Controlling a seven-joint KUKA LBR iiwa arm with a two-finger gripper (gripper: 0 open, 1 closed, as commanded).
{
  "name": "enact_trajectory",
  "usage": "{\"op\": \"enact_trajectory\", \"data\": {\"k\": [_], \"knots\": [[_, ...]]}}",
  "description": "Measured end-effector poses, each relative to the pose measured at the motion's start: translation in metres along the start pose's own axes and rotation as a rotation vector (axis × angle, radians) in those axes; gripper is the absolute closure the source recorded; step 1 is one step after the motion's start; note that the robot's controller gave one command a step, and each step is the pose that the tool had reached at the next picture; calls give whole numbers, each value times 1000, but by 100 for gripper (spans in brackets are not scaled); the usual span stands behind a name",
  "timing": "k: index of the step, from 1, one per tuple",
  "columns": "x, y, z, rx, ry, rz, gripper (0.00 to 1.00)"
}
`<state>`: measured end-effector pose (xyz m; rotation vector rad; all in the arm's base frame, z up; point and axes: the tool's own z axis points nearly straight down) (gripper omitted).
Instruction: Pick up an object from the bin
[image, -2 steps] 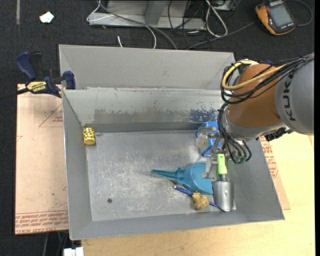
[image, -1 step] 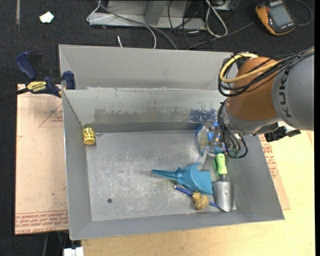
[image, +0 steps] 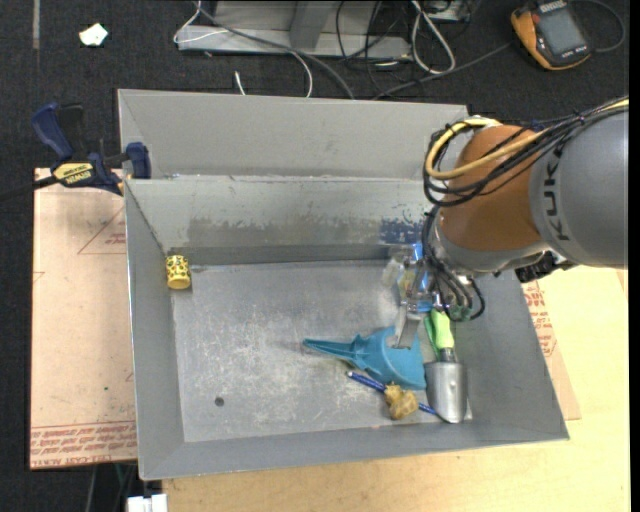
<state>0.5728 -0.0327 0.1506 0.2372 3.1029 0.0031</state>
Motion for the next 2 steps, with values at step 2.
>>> {"op": "enact_trajectory", "data": {"k": [2], "knots": [[63,-4,19,-2,-4,-266,0]]}}
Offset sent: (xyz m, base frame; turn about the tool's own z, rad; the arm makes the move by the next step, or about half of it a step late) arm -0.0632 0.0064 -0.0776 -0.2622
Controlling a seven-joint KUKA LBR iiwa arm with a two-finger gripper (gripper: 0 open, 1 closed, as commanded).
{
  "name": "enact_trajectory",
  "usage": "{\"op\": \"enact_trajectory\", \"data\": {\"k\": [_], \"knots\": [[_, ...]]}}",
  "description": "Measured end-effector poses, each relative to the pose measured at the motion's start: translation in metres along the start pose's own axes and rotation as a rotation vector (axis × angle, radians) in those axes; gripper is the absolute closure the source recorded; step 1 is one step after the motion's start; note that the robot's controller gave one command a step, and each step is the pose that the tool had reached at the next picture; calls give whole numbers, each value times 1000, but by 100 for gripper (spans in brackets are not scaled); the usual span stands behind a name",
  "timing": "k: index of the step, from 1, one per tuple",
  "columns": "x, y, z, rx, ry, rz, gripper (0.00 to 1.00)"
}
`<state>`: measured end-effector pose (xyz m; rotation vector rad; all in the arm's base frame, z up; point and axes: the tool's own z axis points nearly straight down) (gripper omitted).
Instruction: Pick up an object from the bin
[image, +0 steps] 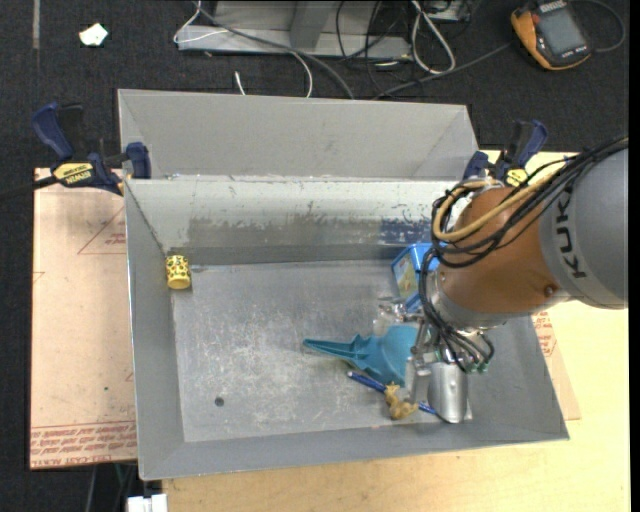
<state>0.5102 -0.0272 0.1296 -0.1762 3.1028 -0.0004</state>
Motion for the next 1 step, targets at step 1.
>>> {"op": "enact_trajectory", "data": {"k": [1], "knots": [[10,-2,42,-3,10,89,0]]}}
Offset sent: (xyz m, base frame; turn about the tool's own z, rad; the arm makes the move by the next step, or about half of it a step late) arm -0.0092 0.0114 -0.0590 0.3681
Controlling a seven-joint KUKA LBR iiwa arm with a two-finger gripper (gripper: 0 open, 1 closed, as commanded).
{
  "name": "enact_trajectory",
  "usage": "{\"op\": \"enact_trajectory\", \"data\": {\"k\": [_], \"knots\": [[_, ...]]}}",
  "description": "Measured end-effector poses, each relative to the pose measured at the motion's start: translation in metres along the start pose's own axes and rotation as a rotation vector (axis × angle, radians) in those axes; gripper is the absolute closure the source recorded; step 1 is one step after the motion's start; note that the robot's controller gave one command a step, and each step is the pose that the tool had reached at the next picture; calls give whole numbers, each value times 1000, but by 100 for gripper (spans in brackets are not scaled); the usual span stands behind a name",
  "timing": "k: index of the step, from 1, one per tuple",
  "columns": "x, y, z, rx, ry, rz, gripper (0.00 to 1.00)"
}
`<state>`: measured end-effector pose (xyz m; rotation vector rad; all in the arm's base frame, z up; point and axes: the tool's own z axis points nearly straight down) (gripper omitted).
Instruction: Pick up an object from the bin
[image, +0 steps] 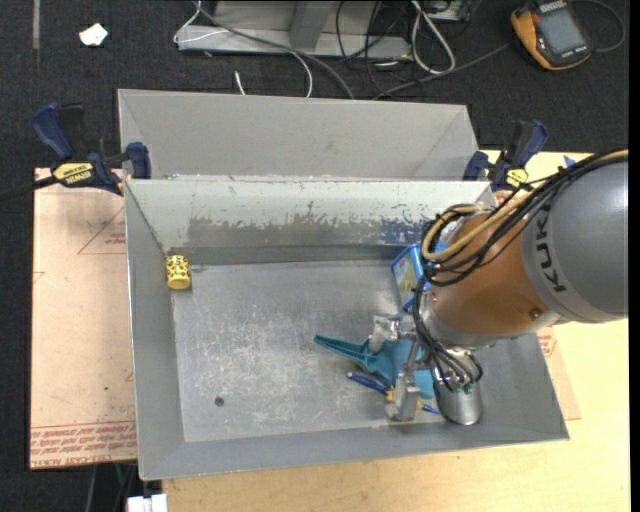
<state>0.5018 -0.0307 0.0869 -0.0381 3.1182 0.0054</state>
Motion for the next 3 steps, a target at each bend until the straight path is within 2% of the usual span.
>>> {"op": "enact_trajectory", "data": {"k": [1,2,3], "knots": [[-3,16,13,-2,-15,277,100],[-3,16,13,-2,-15,277,100],[-9,14,-28,-2,-11,319,100]]}}
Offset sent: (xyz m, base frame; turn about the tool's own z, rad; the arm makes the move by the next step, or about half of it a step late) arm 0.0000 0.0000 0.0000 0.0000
